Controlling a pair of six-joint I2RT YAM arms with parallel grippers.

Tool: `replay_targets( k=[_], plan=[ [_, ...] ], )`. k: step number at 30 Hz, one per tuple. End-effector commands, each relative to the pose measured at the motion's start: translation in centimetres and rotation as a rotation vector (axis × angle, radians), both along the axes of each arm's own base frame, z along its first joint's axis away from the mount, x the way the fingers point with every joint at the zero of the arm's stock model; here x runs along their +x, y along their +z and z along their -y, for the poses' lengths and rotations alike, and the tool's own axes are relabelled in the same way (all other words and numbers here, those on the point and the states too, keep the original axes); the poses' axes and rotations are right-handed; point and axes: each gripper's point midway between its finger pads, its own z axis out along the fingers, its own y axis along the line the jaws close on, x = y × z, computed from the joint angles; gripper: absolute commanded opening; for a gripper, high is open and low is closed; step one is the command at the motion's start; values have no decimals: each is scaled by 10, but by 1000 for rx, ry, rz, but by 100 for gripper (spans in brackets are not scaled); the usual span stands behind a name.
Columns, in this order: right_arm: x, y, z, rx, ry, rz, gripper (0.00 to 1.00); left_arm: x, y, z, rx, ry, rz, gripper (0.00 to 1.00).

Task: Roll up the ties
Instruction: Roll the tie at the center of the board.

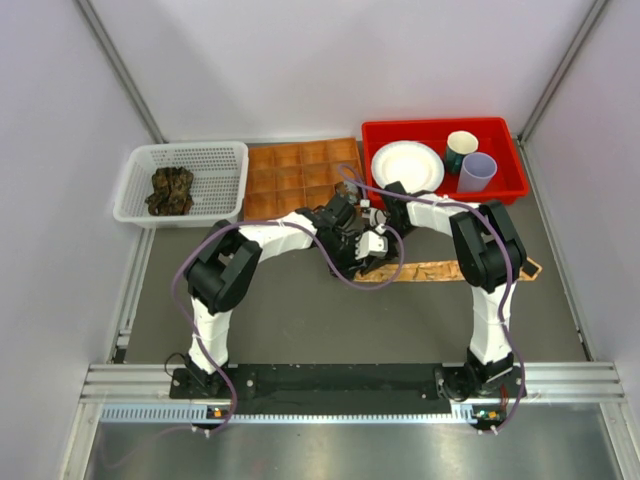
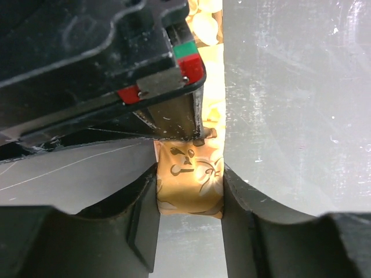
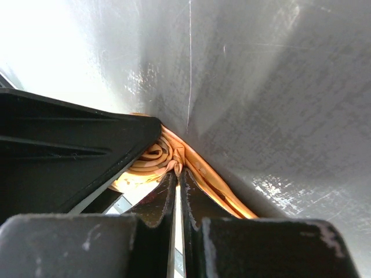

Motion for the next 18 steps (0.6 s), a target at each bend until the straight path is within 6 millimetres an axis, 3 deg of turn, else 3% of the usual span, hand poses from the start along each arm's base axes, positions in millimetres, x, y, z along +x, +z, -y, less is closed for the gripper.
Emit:
replay_targets(
  k=[1, 5, 8, 13, 18],
  plan=[
    [-3, -38, 16, -133, 49, 33, 0, -3, 34, 11, -83, -23, -2, 44],
    [-3, -37, 15, -128, 47, 30, 0, -7, 40, 25, -123, -29, -25, 45],
    [-3, -37, 14, -122, 44, 28, 0, -8, 34, 33, -113, -27, -26, 45],
    [-2, -34, 11, -110, 43, 29, 0, -7, 12, 38, -72, -14, -37, 44],
    [-2, -28, 5, -70, 44, 26, 0, -11, -16, 25, 15, -7, -57, 43]
  ],
)
